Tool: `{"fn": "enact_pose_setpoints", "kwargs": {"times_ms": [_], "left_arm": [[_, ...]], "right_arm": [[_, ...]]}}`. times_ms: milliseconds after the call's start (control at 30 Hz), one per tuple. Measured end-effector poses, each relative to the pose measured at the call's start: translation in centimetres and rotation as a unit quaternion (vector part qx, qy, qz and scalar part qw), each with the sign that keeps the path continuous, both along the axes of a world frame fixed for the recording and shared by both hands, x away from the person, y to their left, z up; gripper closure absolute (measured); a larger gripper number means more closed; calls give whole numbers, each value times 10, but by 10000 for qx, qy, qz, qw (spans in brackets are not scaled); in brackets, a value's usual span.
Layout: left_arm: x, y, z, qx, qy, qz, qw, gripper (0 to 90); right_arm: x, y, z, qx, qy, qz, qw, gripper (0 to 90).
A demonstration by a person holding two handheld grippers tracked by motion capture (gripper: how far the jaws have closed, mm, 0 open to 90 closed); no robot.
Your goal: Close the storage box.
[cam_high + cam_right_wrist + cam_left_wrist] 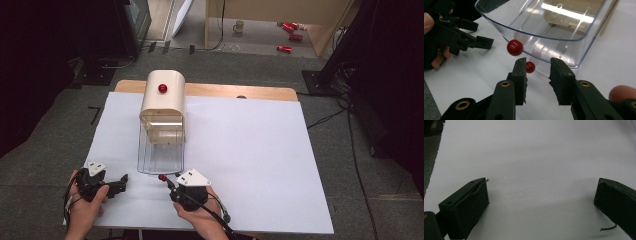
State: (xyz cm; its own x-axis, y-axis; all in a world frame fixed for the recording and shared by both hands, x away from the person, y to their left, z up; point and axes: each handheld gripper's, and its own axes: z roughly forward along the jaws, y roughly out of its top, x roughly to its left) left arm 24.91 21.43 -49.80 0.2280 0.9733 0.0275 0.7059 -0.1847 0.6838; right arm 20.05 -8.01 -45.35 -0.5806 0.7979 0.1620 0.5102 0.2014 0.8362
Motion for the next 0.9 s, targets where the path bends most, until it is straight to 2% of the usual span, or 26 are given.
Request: {"fn": "enact_pose_setpoints", "kwargs": {"times_ms": [300, 633, 900], "left_arm": [[0, 0, 0, 6, 0, -2, 10000, 0], [0, 0, 0, 5, 1, -2, 10000, 0], [0, 0, 0, 0, 2, -1, 10000, 0]], "right_arm": [[2, 12, 0, 31, 41, 98, 9999, 742], [-2, 18, -1, 63, 87, 225, 9997, 734], [2, 26, -3, 53, 101, 212, 9997, 736]]}}
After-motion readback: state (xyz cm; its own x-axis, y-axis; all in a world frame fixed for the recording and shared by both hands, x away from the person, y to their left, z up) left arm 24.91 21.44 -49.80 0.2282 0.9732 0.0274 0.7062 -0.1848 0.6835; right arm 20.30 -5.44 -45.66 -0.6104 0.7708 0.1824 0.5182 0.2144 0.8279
